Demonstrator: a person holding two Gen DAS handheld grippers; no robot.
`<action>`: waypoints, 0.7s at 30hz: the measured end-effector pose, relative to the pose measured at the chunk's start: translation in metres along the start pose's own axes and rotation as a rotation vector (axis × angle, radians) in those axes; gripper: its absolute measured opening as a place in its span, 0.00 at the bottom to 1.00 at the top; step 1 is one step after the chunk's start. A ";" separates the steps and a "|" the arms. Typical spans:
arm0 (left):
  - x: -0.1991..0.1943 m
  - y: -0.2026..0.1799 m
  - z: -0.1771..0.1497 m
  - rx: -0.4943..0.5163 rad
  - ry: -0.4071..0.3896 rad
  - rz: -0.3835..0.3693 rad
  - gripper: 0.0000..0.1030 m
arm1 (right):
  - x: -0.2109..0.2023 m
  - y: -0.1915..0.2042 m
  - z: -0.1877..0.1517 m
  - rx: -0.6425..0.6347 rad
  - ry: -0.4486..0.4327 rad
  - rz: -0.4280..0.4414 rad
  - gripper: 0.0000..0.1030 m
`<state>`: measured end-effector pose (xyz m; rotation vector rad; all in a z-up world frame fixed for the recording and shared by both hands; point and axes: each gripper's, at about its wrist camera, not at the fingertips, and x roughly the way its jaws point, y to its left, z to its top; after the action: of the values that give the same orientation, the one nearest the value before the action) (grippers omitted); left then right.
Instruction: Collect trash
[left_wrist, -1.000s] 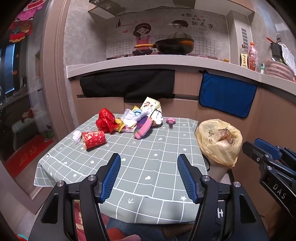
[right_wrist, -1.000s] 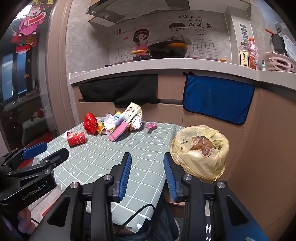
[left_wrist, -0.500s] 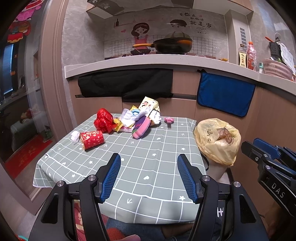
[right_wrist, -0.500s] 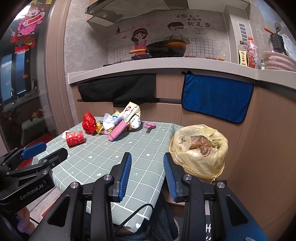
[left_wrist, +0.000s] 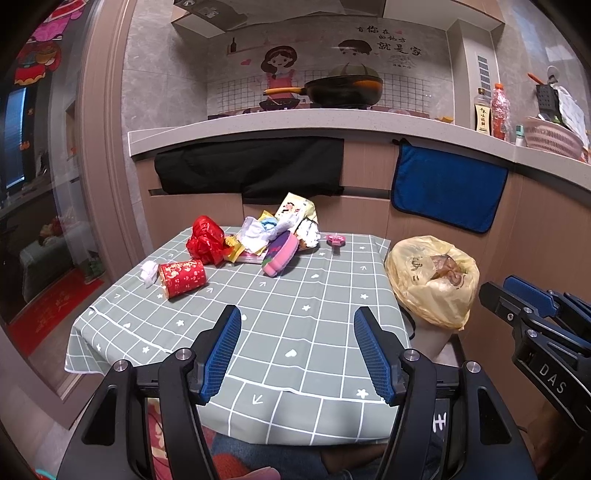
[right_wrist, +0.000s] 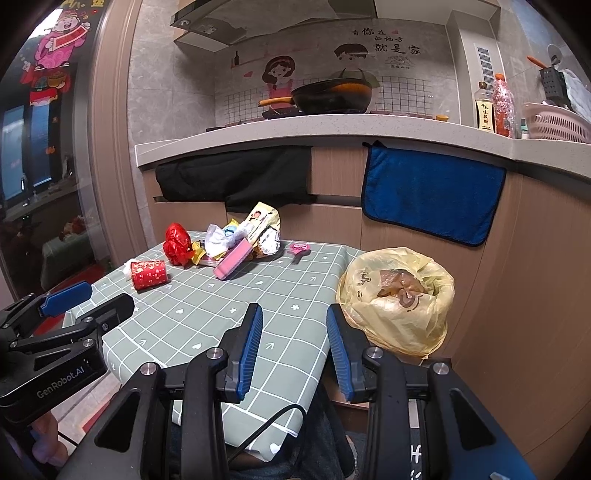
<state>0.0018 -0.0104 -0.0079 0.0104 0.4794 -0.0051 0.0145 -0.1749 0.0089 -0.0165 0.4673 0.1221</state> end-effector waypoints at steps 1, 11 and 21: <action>0.000 0.000 0.000 0.000 0.000 0.000 0.62 | 0.000 0.000 0.000 0.000 0.000 0.001 0.33; 0.000 -0.001 0.000 -0.001 0.001 0.001 0.62 | -0.001 -0.001 -0.002 0.000 -0.002 -0.002 0.33; 0.000 -0.001 0.000 -0.004 0.001 0.001 0.62 | -0.001 -0.001 -0.001 0.001 -0.002 -0.001 0.33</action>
<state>0.0015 -0.0114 -0.0079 0.0066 0.4806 -0.0036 0.0133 -0.1761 0.0081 -0.0160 0.4653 0.1207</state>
